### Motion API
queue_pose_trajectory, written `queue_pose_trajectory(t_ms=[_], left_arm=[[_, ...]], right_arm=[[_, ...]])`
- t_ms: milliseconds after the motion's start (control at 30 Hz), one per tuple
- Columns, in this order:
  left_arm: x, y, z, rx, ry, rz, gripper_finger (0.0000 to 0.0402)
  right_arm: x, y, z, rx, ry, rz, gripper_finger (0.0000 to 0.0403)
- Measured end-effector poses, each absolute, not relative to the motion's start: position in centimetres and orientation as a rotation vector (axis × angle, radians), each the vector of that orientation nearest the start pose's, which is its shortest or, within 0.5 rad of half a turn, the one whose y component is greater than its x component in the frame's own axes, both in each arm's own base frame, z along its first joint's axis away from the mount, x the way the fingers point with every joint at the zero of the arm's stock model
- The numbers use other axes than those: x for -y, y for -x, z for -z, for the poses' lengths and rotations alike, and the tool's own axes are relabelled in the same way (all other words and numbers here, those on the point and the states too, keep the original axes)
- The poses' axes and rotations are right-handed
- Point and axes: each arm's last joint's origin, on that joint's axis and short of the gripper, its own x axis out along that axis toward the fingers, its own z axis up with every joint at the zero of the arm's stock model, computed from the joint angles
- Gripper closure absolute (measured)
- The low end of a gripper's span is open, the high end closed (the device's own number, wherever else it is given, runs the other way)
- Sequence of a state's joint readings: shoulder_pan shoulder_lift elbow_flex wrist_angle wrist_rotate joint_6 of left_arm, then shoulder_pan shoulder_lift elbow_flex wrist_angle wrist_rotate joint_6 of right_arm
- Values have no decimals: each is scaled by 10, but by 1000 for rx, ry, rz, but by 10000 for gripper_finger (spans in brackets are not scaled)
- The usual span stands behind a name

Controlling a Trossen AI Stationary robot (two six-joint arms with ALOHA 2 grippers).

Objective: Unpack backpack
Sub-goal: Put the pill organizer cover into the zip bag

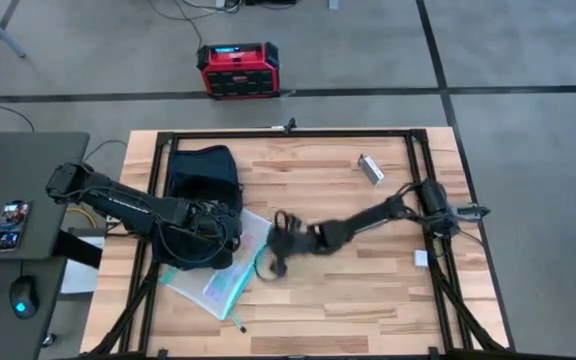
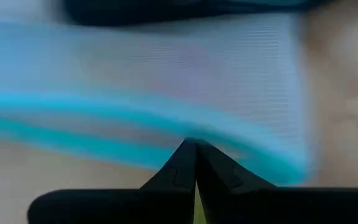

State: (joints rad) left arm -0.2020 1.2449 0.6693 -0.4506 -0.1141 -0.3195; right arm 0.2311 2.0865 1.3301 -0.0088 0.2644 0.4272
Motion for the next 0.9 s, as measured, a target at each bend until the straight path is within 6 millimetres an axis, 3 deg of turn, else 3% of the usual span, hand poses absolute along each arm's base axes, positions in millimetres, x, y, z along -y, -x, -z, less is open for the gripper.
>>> queue_pose_trajectory(t_ms=[133, 367, 500, 900], left_arm=[[41, -220, -188, -1015, 116, -75, 277], [41, -220, -188, -1012, 111, -75, 276], [41, -220, -188, -1011, 108, -81, 276], [41, -220, -188, -1012, 105, -81, 276]], right_arm=[[-115, -412, -137, -857, -227, 147, 403], [-123, -398, -134, -948, -221, 241, 403], [-105, -398, -132, -950, -216, 381, 403], [-65, -410, -131, -900, -249, 441, 403]])
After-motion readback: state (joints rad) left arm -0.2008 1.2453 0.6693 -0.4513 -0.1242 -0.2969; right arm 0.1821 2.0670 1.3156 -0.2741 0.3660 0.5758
